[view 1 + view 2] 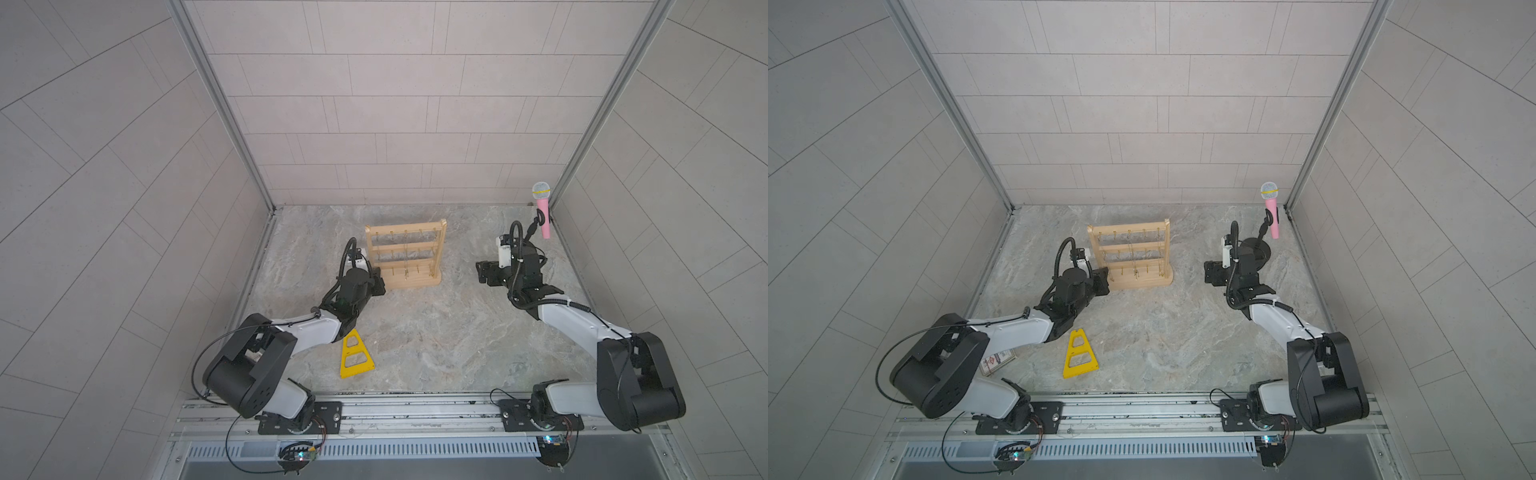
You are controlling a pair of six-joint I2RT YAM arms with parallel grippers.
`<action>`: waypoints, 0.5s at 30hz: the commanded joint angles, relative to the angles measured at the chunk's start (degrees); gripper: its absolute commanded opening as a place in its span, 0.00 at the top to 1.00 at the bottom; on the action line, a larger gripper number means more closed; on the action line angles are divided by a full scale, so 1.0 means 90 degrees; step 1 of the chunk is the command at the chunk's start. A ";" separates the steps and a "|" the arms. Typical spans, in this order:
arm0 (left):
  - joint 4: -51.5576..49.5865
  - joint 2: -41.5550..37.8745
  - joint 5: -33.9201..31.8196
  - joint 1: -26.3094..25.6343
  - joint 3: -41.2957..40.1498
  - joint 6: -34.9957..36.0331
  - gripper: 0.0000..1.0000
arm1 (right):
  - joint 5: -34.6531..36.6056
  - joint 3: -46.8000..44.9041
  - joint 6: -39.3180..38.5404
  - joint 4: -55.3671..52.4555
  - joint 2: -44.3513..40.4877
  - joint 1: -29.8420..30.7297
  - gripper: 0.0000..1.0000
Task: Hang the necklace on the jewelry display stand
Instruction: Adjust the necklace on the stand.
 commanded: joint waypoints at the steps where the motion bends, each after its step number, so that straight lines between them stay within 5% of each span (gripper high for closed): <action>1: 0.0070 -0.0052 -0.0075 0.0031 0.0022 0.0002 0.87 | 0.0080 0.0166 -0.0073 -0.0082 0.0019 0.0039 0.10; 15: -0.1473 -0.0908 -0.0286 0.0027 -0.0018 -0.0214 0.84 | 0.0124 0.0173 -0.0111 -0.0174 -0.0077 0.0052 0.10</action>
